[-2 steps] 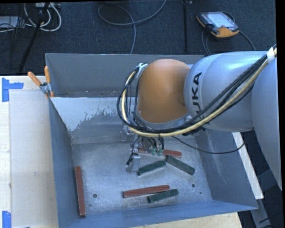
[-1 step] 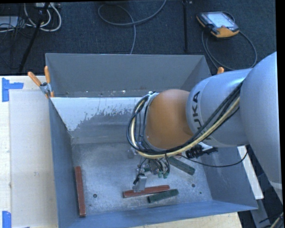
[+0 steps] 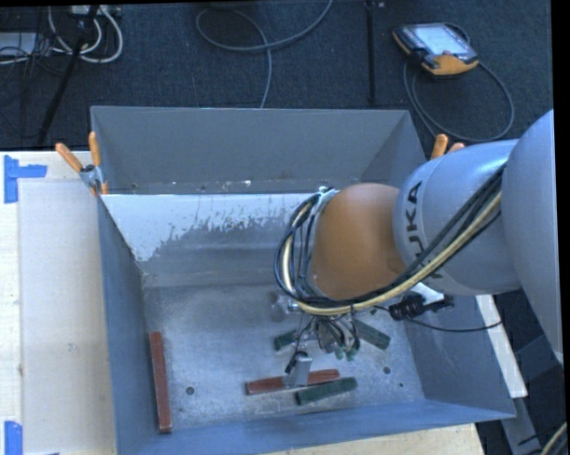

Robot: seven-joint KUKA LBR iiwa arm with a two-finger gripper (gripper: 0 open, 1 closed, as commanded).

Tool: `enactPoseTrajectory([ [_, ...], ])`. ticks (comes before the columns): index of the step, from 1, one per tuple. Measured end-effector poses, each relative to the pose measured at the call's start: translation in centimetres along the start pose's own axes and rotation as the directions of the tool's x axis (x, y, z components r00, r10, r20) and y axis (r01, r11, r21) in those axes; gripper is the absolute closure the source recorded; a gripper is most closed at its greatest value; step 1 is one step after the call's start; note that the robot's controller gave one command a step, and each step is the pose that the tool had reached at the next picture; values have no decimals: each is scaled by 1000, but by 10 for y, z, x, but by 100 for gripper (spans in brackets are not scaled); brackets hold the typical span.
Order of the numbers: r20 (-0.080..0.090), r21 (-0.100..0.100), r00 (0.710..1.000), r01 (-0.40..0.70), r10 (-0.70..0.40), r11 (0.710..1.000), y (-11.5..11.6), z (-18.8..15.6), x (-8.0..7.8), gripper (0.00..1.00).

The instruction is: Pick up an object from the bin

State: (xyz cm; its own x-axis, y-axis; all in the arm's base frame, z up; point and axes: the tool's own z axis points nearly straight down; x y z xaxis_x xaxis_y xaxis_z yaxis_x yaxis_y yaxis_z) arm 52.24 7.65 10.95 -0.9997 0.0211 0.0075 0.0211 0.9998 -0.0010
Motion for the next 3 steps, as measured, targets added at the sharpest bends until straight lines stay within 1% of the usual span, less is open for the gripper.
enactPoseTrajectory([
  [1,6,-1,1000,25,-25,1000,4,-10,47,0],
  [2,20,-5,999,-39,39,999,3,39,49,0],
  [3,7,-1,999,43,-43,999,-42,40,25,100],
])
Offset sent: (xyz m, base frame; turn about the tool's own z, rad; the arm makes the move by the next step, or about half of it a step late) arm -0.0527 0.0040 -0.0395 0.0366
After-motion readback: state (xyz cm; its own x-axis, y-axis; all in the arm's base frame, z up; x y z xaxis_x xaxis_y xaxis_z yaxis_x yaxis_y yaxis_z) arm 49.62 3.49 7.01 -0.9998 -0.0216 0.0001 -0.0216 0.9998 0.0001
